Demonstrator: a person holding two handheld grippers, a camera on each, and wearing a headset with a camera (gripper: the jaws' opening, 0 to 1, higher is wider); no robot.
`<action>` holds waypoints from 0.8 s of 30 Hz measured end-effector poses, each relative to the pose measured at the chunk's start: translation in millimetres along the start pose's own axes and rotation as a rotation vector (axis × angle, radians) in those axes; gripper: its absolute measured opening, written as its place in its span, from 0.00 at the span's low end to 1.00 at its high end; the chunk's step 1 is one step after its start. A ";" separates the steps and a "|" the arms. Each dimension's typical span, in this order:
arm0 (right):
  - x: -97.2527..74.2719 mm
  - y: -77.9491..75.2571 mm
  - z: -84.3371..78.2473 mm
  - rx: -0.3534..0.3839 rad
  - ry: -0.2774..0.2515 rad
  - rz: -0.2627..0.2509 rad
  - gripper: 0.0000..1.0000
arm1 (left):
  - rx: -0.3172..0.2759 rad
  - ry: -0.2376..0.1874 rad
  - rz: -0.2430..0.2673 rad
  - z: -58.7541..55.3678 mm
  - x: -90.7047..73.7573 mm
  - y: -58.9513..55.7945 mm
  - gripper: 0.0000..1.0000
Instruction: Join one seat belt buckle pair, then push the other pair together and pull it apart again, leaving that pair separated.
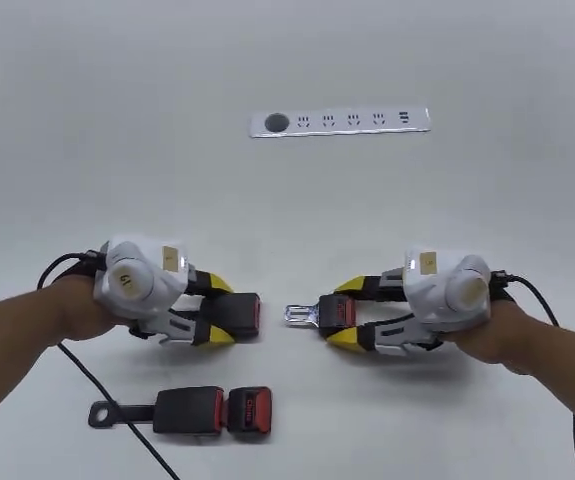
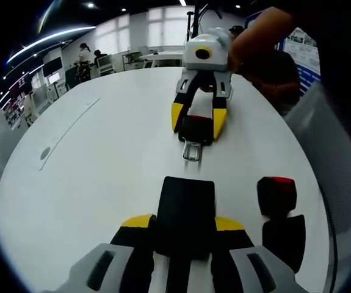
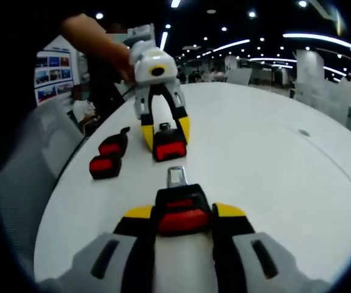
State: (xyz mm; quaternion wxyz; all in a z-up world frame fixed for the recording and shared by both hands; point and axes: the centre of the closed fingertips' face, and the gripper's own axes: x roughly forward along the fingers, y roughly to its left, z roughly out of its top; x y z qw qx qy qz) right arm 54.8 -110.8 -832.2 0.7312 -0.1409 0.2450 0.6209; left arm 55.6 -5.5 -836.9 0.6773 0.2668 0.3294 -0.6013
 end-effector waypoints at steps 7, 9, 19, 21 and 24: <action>16.8 3.9 11.7 -0.006 -0.011 0.011 0.36 | 0.002 -0.001 -0.001 -0.9 0.1 0.1 0.36; 20.3 5.8 14.2 -0.015 -0.011 0.011 0.36 | 0.003 0.000 -0.002 -1.0 0.2 -0.1 0.36; 27.5 8.6 17.4 -0.034 0.021 0.016 0.36 | 0.032 0.020 -0.013 0.5 0.8 -1.0 0.35; 34.6 10.2 21.0 -0.035 0.029 0.018 0.36 | 0.041 0.025 -0.015 -0.4 0.9 -0.4 0.35; 37.2 7.7 19.7 -0.033 0.038 0.021 0.36 | 0.042 0.028 -0.015 -1.5 0.9 0.1 0.35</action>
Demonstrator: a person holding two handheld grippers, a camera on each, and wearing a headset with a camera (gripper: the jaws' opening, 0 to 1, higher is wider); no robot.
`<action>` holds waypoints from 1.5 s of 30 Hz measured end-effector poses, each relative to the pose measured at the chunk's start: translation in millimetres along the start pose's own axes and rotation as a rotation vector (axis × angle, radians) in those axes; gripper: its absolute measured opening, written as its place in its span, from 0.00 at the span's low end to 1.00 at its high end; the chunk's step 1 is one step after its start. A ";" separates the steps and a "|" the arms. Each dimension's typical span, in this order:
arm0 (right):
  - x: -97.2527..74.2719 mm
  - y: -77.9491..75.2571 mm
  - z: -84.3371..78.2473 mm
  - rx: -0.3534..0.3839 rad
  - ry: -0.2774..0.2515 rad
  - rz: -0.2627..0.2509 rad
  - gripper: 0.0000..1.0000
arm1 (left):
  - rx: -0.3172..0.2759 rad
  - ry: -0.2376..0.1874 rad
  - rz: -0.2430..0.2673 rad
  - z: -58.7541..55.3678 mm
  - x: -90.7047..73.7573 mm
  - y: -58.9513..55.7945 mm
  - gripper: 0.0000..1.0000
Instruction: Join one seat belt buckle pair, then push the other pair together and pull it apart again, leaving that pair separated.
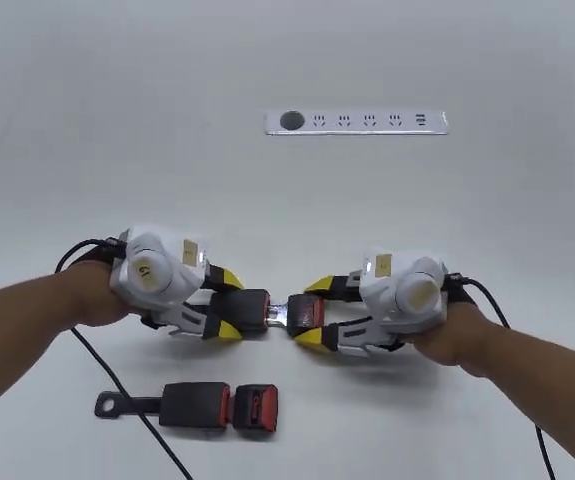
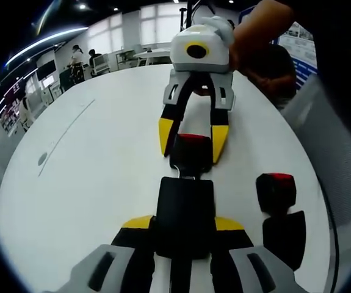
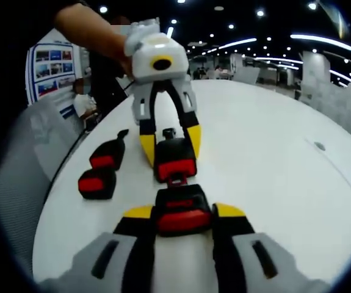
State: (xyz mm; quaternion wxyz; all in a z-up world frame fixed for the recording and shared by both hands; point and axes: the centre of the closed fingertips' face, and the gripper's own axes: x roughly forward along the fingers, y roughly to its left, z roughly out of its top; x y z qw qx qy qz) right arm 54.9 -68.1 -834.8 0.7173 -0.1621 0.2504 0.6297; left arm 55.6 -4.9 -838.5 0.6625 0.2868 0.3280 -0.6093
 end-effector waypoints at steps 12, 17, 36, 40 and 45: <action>6.5 0.4 0.5 0.010 0.029 0.003 0.36 | 0.038 0.014 -0.010 -0.8 -0.1 -0.3 0.35; 10.1 1.8 2.2 0.011 0.040 0.004 0.36 | 0.039 0.013 -0.011 -0.5 -0.1 -0.4 0.35; 21.5 1.8 11.0 -0.007 0.147 -0.005 0.36 | 0.054 0.017 -0.014 1.0 0.2 -0.6 0.35; 21.8 3.2 9.9 -0.010 0.156 -0.012 0.36 | 0.056 0.016 -0.014 0.6 0.6 -0.8 0.35; 22.2 3.4 10.0 -0.018 0.161 -0.015 0.36 | 0.059 0.016 -0.018 0.1 1.2 -0.9 0.35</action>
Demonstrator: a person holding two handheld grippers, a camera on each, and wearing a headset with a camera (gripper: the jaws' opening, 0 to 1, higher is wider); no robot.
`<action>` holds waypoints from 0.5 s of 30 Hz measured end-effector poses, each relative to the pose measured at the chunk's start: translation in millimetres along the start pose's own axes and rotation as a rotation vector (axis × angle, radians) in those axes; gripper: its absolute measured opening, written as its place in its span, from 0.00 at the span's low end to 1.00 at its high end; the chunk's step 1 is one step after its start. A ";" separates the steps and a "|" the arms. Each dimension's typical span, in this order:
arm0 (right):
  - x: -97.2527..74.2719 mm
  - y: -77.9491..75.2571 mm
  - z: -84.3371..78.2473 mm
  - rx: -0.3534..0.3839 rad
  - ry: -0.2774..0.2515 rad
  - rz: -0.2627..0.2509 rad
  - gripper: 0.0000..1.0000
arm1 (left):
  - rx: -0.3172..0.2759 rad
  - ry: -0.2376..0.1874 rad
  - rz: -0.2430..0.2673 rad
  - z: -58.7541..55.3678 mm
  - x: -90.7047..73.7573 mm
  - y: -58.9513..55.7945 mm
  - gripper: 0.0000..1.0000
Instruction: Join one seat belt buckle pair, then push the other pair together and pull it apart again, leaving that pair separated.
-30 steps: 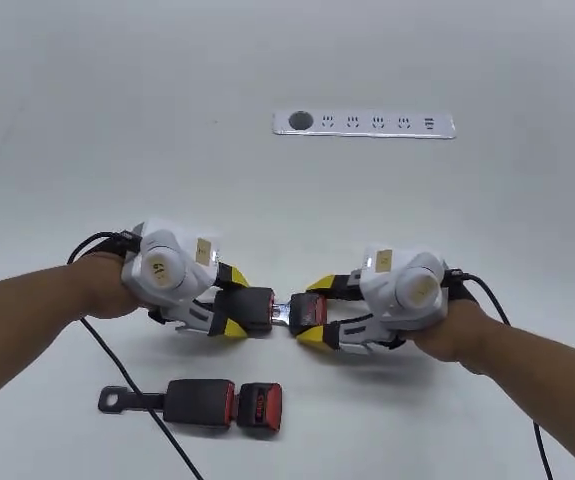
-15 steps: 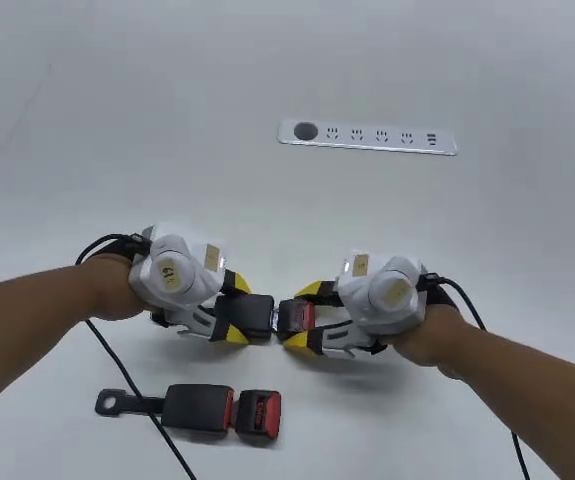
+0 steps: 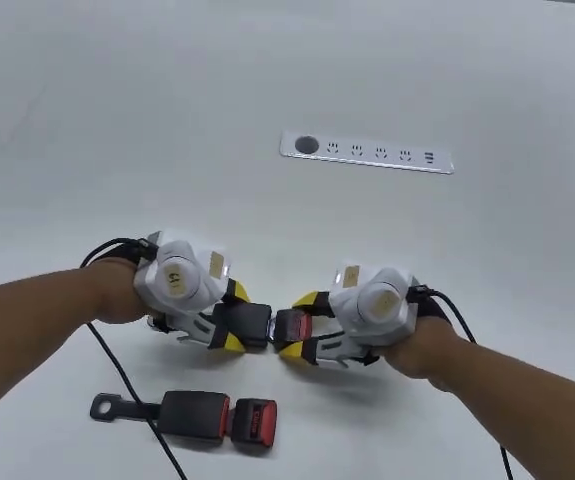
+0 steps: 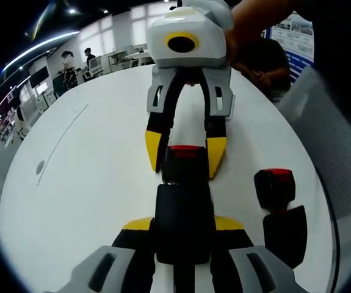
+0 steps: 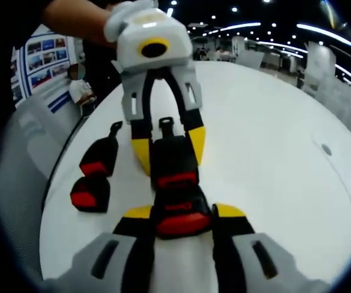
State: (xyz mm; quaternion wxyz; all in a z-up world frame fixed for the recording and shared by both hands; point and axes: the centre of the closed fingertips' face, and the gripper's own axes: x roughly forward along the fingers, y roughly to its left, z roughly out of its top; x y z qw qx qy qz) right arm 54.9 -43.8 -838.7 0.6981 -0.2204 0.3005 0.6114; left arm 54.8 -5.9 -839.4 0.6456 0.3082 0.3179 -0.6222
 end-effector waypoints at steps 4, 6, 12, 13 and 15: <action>0.6 -0.6 -0.1 -0.003 0.000 -0.001 0.36 | -0.001 -0.002 -0.004 1.0 -0.1 -1.0 0.35; 0.2 -0.2 -0.1 -0.005 0.001 -0.001 0.36 | -0.001 -0.002 -0.006 1.3 0.0 -1.0 0.35; 0.0 -0.3 -0.9 -0.011 0.001 -0.001 0.36 | -0.006 -0.010 -0.006 0.9 0.2 -0.5 0.35; 0.2 -0.2 -1.1 -0.013 0.003 -0.001 0.36 | -0.007 -0.011 -0.006 0.9 0.2 -0.4 0.35; 0.0 0.0 -0.9 -0.015 0.003 -0.001 0.36 | -0.008 -0.013 -0.006 1.4 0.1 -0.7 0.35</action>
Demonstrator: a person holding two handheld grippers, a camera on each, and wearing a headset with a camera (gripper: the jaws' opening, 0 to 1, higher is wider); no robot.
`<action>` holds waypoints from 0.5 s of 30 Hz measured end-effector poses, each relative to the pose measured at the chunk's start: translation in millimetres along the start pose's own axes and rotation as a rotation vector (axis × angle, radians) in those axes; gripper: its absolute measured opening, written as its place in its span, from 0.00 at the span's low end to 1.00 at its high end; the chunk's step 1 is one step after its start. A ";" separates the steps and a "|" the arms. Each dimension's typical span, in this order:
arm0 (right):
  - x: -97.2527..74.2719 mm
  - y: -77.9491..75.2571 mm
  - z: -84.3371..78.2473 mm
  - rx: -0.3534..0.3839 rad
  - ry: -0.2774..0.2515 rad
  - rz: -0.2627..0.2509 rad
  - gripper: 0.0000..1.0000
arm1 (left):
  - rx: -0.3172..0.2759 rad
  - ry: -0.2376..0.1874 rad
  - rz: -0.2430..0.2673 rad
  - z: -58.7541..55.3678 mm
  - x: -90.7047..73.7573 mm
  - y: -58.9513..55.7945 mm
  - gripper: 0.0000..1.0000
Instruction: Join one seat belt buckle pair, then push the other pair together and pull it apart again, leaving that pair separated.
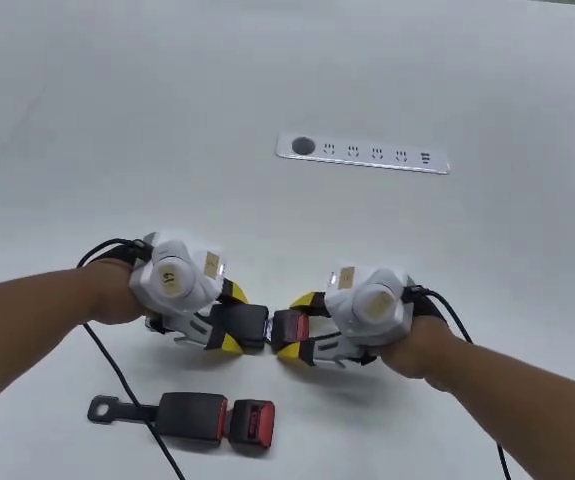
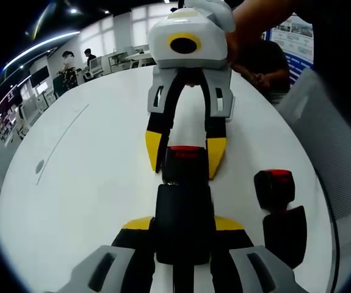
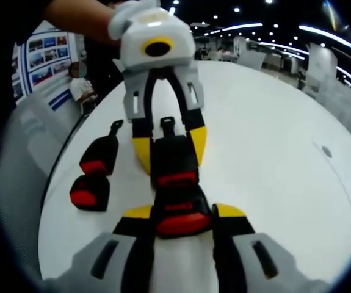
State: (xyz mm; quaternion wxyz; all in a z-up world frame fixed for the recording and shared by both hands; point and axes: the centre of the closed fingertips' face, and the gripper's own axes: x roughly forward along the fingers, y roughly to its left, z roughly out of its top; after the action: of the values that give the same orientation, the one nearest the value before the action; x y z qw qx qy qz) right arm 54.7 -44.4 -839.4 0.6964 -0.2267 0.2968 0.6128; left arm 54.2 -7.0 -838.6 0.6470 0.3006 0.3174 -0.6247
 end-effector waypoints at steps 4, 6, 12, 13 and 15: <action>-0.4 0.2 -0.6 -0.003 0.000 0.000 0.36 | -0.001 -0.003 -0.001 -0.7 0.3 0.5 0.35; -1.3 0.1 -1.1 -0.002 0.001 0.000 0.36 | -0.001 -0.003 -0.001 -0.2 0.1 0.2 0.35; -6.7 -2.1 -7.3 -0.005 0.011 -0.002 0.36 | -0.004 -0.006 0.000 -0.8 0.2 0.7 0.35; -6.9 -2.1 -7.6 -0.005 0.011 -0.004 0.36 | -0.005 -0.007 0.000 -1.0 0.1 0.8 0.35; -8.0 -1.6 -7.9 -0.008 0.014 -0.005 0.36 | -0.007 -0.009 0.000 -0.9 -0.1 0.9 0.35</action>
State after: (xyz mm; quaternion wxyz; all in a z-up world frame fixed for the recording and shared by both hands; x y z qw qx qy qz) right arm 54.7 -55.8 -839.6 0.6951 -0.2342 0.2987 0.6105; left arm 55.1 -6.2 -839.1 0.6494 0.2956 0.3166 -0.6250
